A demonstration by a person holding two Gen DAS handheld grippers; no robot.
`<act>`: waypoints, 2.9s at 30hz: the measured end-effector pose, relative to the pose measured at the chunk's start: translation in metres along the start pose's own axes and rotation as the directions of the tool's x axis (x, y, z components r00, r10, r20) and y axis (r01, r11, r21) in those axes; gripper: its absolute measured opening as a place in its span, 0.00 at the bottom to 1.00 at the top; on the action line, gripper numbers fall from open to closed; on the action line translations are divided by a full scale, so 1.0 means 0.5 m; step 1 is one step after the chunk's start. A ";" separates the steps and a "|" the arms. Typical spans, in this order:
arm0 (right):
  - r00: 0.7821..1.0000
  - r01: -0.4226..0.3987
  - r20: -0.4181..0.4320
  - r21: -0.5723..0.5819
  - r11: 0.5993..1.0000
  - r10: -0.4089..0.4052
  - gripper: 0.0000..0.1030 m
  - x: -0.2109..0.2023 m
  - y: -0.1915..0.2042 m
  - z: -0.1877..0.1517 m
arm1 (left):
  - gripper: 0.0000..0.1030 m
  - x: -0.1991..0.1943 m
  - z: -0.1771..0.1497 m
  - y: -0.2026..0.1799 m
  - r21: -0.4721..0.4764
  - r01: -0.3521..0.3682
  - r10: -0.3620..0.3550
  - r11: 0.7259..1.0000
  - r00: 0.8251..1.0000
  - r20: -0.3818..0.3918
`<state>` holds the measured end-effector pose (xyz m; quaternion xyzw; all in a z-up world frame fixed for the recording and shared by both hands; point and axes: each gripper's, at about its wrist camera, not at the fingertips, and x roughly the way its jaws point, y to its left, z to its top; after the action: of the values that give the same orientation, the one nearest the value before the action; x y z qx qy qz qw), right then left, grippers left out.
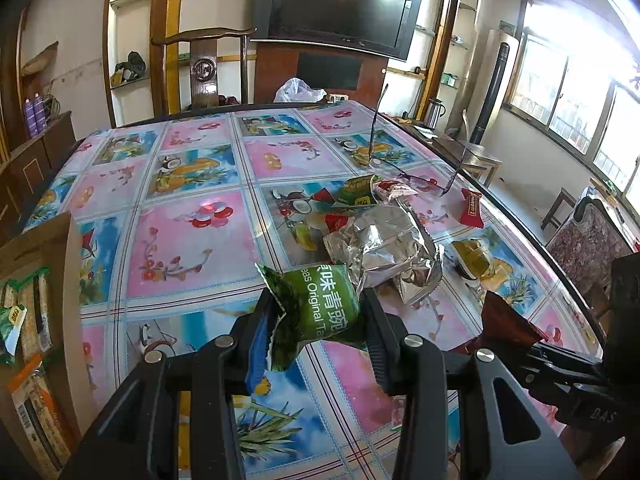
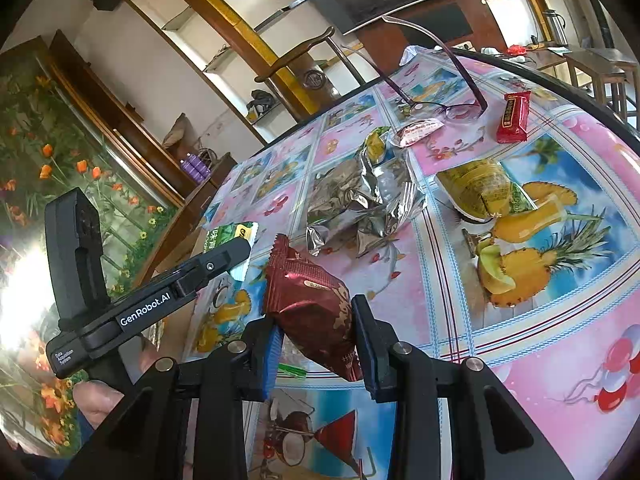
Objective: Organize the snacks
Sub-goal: 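Grasp a green snack bag with the left tool while the right tool grasps the red wrapper bag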
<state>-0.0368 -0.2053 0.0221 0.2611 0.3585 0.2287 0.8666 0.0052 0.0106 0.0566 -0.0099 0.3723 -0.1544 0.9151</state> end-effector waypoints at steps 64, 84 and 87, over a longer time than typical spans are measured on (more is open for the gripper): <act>1.000 -0.005 0.018 0.006 1.000 0.005 0.35 -0.002 -0.003 -0.005 | 0.39 -0.011 -0.007 -0.019 0.030 0.009 -0.009 1.000 1.000 0.012; 1.000 -0.006 0.018 0.006 1.000 0.006 0.35 0.000 -0.005 -0.007 | 0.39 -0.012 -0.009 -0.023 0.029 0.015 -0.015 0.999 1.000 0.012; 1.000 -0.006 0.019 0.006 1.000 0.006 0.35 -0.002 -0.004 -0.006 | 0.39 -0.012 -0.008 -0.022 0.029 0.018 -0.018 0.999 1.000 0.012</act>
<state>-0.0392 -0.2066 0.0193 0.2668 0.3500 0.2277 0.8686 -0.0050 0.0021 0.0592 -0.0010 0.3643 -0.1677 0.9161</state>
